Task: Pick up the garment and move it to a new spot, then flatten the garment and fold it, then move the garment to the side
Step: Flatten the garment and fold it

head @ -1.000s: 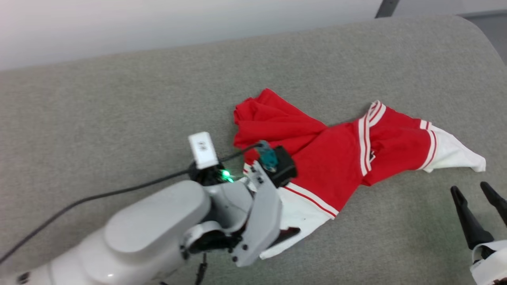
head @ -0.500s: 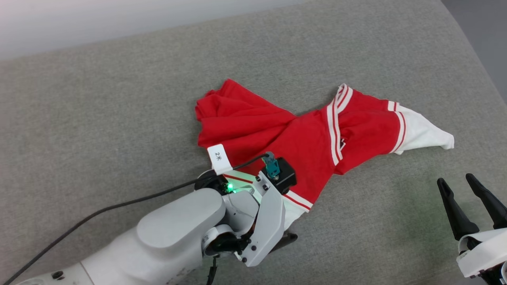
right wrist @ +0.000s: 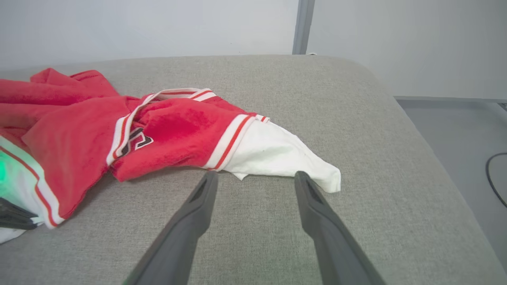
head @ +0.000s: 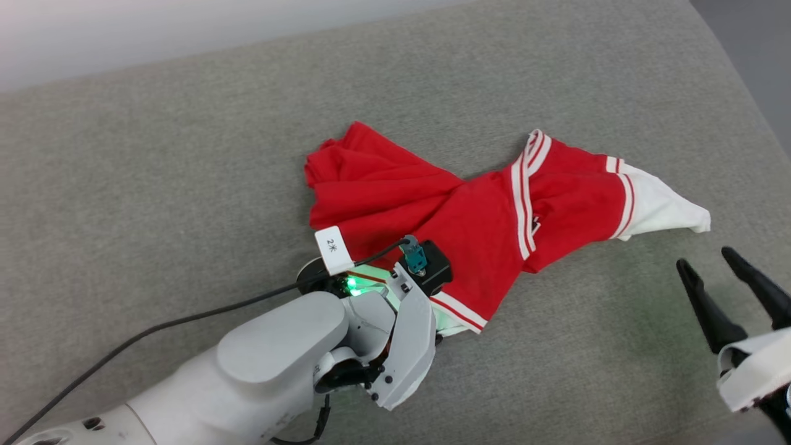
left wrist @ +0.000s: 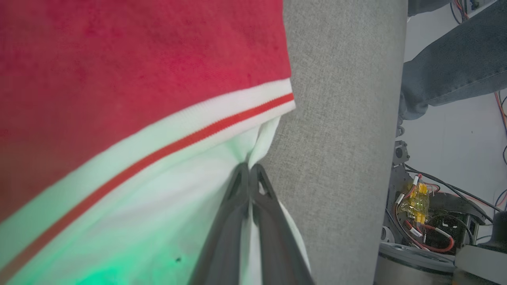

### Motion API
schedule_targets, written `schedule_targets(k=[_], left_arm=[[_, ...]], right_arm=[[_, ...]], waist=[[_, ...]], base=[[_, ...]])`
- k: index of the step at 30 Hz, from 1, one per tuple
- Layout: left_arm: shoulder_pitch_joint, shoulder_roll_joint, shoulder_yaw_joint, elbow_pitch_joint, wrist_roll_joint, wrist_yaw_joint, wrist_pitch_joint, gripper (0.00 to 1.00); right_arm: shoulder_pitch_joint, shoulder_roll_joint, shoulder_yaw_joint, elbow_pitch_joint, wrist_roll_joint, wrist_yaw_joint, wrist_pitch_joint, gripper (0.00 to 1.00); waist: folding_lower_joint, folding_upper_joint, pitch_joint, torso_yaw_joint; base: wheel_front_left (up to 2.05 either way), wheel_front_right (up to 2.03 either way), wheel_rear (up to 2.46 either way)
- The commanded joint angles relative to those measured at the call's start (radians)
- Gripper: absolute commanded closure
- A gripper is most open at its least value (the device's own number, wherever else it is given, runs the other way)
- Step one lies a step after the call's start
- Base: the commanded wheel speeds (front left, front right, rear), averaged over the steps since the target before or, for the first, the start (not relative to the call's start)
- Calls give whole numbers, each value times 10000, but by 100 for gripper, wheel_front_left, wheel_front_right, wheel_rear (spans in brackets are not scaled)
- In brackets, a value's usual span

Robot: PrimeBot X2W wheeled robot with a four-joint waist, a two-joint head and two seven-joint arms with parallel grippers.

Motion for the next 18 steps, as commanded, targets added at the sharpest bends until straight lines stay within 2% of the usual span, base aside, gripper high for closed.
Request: schedule_targets(k=[1, 8, 12, 18], left_arm=[[152, 485, -214, 372, 64, 127, 79, 100], [-360, 735, -164, -170, -96, 129, -370, 100], [-683, 613, -175, -531, 29, 127, -453, 100], [-1043, 457, -186, -786, 230, 130, -536, 100]], right_arm=[[-208, -184, 142, -18, 94, -14, 159, 0], [-1972, -1836, 1437, 251, 960, -14, 2260, 0], [-3387, -2844, 1955, 742, 1582, -14, 3461, 0], [-5197, -3552, 2743, 2030, 2389, -14, 4657, 0]], waist=[[0, -1, 1, 129], [0, -1, 312, 651], [0, -1, 755, 1138], [0, -1, 1518, 1749]], base=[[0, 0, 0], [0, 0, 0], [0, 0, 0], [0, 0, 0]])
